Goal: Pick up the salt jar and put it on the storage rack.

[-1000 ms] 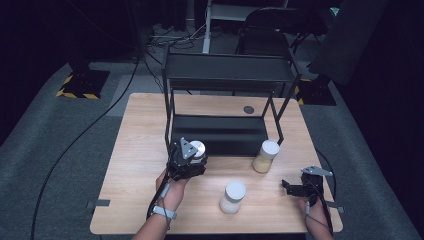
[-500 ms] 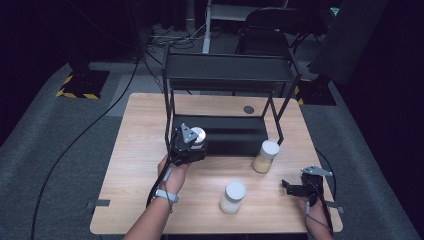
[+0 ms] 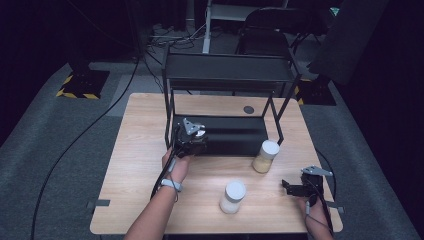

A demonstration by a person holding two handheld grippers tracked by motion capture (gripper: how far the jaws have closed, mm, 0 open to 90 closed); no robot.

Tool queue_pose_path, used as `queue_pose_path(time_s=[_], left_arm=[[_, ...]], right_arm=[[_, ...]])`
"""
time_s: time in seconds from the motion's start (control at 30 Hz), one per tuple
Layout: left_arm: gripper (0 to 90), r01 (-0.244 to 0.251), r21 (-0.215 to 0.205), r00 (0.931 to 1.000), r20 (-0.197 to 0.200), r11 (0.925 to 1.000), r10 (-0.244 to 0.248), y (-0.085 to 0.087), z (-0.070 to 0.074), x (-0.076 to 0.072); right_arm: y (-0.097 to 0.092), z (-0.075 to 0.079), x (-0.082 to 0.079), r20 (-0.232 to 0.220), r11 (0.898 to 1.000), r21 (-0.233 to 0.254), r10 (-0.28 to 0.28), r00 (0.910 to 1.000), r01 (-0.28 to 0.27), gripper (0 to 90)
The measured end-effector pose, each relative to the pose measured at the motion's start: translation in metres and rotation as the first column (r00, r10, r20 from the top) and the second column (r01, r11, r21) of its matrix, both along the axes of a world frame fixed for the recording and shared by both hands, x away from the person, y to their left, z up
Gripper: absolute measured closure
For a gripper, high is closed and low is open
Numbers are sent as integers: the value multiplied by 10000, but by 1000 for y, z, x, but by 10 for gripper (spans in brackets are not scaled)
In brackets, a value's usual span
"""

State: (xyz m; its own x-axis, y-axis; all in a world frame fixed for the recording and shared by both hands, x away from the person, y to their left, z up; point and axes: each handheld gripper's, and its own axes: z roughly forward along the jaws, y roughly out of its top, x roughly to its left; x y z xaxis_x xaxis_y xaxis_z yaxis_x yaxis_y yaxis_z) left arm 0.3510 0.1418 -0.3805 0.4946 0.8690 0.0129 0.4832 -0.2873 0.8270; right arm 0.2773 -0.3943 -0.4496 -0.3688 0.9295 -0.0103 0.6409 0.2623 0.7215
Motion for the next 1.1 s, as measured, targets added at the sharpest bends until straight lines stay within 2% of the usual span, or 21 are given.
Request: queue_pose_path(time_s=[0.1, 0.17, 0.37, 0.6, 0.8, 1.1], left_arm=[[307, -79, -51, 10000, -56, 10000, 78, 0, -4, 5], [307, -143, 95, 9998, -114, 9999, 144, -3, -7, 10], [307, -149, 155, 9995, -278, 9998, 153, -6, -17, 21], [307, -223, 65, 9983, -543, 9997, 226, -7, -26, 31], [307, -318, -9, 9969, -721, 9995, 316, -7, -31, 35], [303, -354, -75, 9970, -689, 9993, 348, -3, -34, 37]], right_arm=[[0, 0, 0, 1, 10000, 9, 0, 10000, 0, 2], [0, 0, 0, 0, 10000, 6, 3, 10000, -3, 2], [0, 0, 0, -1, 10000, 8, 8, 10000, -8, 2], [0, 0, 0, -1, 10000, 7, 8, 10000, -8, 2], [0, 0, 0, 0, 10000, 7, 10, 10000, -10, 2], [0, 0, 0, 1, 10000, 7, 8, 10000, -8, 2]])
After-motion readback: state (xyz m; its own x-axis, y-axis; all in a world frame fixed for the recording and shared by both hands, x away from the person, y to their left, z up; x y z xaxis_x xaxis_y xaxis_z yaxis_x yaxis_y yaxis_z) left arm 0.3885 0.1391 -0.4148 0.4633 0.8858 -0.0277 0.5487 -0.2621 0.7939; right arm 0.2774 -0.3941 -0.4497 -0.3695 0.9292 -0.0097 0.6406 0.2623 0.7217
